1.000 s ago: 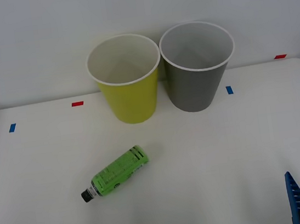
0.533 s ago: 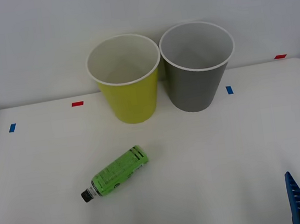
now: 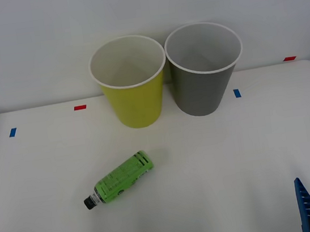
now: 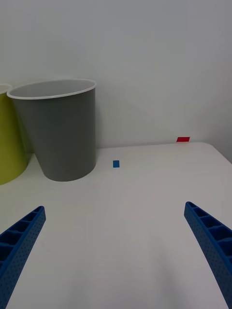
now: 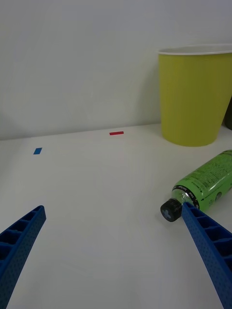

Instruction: Put cans in the gray bin and PET bottles in the light green bin.

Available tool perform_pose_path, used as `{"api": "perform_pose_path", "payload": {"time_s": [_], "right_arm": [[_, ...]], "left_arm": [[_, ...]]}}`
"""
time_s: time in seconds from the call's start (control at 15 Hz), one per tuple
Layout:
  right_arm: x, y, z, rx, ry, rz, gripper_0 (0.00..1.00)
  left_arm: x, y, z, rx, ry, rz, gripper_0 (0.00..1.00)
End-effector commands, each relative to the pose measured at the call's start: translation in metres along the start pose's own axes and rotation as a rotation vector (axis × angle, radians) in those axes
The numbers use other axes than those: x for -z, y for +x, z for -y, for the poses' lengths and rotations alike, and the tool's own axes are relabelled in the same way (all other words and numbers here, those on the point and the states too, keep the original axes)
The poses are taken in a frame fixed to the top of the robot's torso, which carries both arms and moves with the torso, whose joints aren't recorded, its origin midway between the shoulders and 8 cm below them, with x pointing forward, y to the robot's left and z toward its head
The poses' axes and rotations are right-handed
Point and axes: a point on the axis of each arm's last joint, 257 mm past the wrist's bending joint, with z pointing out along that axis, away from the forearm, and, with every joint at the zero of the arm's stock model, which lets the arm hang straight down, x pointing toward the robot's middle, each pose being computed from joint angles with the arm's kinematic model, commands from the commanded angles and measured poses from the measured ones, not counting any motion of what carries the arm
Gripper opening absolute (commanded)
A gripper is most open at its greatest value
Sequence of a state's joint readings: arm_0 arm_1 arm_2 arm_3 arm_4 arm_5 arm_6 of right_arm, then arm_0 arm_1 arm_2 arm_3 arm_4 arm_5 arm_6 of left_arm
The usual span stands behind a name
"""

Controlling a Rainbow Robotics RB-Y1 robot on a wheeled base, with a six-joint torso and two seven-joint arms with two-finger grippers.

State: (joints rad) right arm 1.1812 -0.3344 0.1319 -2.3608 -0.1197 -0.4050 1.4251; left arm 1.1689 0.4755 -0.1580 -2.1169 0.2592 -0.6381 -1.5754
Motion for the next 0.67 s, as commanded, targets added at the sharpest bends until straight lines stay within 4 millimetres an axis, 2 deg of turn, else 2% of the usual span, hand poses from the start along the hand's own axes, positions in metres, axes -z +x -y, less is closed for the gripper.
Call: {"api": "perform_pose_path", "payload": {"time_s": [0.07,0.67], "right_arm": [[0.0,0.0,0.0,0.0,0.0,0.0,1.0],[0.0,0.0,0.0,0.0,0.0,0.0,1.0]], "left_arm": [[0.0,0.0,0.0,0.0,0.0,0.0,0.97],[0.0,0.0,0.0,0.0,0.0,0.0,0.97]]}}
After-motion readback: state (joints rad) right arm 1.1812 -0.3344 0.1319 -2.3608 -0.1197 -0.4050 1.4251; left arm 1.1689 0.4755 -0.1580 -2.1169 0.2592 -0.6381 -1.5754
